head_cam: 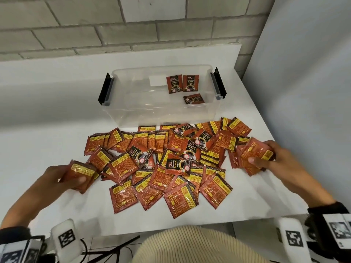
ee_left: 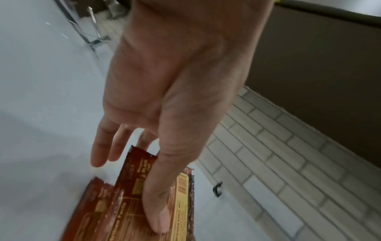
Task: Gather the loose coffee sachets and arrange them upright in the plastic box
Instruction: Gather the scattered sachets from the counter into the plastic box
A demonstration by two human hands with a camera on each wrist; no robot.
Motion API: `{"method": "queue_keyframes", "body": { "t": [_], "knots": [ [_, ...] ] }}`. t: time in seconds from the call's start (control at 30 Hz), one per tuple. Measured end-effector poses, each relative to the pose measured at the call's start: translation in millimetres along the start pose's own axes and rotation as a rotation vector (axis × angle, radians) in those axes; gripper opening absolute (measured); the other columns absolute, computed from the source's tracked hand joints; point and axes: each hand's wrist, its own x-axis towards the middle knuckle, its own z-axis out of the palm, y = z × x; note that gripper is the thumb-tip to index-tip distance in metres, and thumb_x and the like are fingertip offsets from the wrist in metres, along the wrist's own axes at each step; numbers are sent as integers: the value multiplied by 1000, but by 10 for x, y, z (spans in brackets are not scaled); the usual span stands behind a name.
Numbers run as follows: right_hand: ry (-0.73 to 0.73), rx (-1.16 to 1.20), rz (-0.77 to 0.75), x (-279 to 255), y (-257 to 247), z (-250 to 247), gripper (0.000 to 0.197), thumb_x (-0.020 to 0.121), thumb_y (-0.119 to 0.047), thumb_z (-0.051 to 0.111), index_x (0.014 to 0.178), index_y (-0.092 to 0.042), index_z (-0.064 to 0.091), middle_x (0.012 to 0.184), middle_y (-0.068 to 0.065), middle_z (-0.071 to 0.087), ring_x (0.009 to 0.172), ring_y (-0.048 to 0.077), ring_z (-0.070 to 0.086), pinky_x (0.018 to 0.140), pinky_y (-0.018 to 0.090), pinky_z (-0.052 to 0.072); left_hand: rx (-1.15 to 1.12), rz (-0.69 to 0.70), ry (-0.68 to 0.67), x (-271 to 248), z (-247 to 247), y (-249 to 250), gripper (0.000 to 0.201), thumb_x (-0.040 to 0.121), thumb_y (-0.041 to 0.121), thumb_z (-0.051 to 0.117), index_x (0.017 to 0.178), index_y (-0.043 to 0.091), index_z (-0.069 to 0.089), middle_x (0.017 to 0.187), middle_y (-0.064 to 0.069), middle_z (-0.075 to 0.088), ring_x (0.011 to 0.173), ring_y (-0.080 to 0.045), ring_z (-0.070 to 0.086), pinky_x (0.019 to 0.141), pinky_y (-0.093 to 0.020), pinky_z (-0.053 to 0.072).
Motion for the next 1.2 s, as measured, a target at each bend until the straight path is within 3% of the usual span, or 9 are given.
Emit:
{"method": "queue_keyframes", "body": {
  "t": [0.13, 0.3, 0.4, 0.47, 0.53, 0.6, 0.73, 1.0, 1.2],
  "knots": [
    [-296, 31, 14, -245, -117, -33, 78, 43, -52, 90, 109, -24, 59, 97, -3, 71, 88, 14, 67, 64, 23, 52, 187, -52, 82, 56, 208, -2, 27, 75, 25, 82, 91, 11, 64, 94, -13, 62, 83, -31, 60, 77, -43, 47],
    [-583, -223, 15, -464, -72, 318, 40, 75, -17, 79, 104, -24, 53, 109, -2, 62, 92, 12, 67, 76, 25, 57, -79, -100, 166, 3, 196, 81, 58, 68, 2, 83, 108, 21, 46, 91, -16, 60, 81, -36, 60, 77, -48, 50],
    [-550, -394, -23, -455, -50, 441, 39, 80, -20, 76, 97, -34, 44, 114, -6, 53, 101, 9, 60, 81, 23, 56, -258, -113, 168, -62, 90, 191, 71, 47, 18, 96, 98, 37, 49, 94, -16, 60, 83, -29, 61, 84, -62, 49],
    [-535, -394, -20, -440, -58, 478, 39, 81, -20, 75, 98, -32, 42, 113, -8, 57, 97, 4, 61, 74, 17, 54, -343, -113, 110, -95, 40, 271, 84, 27, 41, 98, 98, 37, 53, 97, -16, 60, 84, -26, 62, 86, -58, 49],
    [-539, -397, 2, -431, -59, 481, 40, 81, -20, 75, 100, -30, 41, 106, -13, 58, 88, -2, 60, 65, 10, 50, -358, -121, 91, -34, 50, 335, 110, 8, 60, 90, 108, 33, 54, 101, -13, 59, 87, -27, 63, 87, -52, 49],
    [-544, -387, 18, -411, -47, 446, 41, 81, -20, 75, 100, -29, 41, 101, -17, 58, 84, -3, 62, 62, 8, 48, -281, -124, 82, 21, 117, 422, 126, 15, 59, 91, 129, 29, 45, 115, -11, 55, 99, -30, 61, 91, -51, 47],
    [-503, -266, 65, -337, -74, 243, 49, 75, -15, 79, 107, -26, 44, 106, -9, 62, 85, 2, 67, 67, 17, 54, -44, -117, 152, 202, 241, 355, 109, 66, 22, 86, 153, 24, 21, 149, -15, 33, 134, -37, 37, 108, -56, 34],
    [-139, -224, 165, 109, -69, -47, 68, 69, -21, 84, 123, -22, 43, 100, -1, 65, 82, 13, 65, 66, 26, 49, -127, -100, 122, 318, 204, 338, 90, 63, 16, 90, 138, 22, 40, 115, -9, 54, 103, -35, 58, 86, -55, 52],
    [-123, -391, 171, 226, 23, 76, 47, 75, -32, 79, 107, -19, 49, 95, -2, 62, 76, 4, 58, 58, 19, 42, -208, -69, 152, 430, 111, 273, 58, 68, 18, 84, 119, 20, 57, 111, -10, 62, 96, -33, 62, 89, -54, 51]
  ]
}}
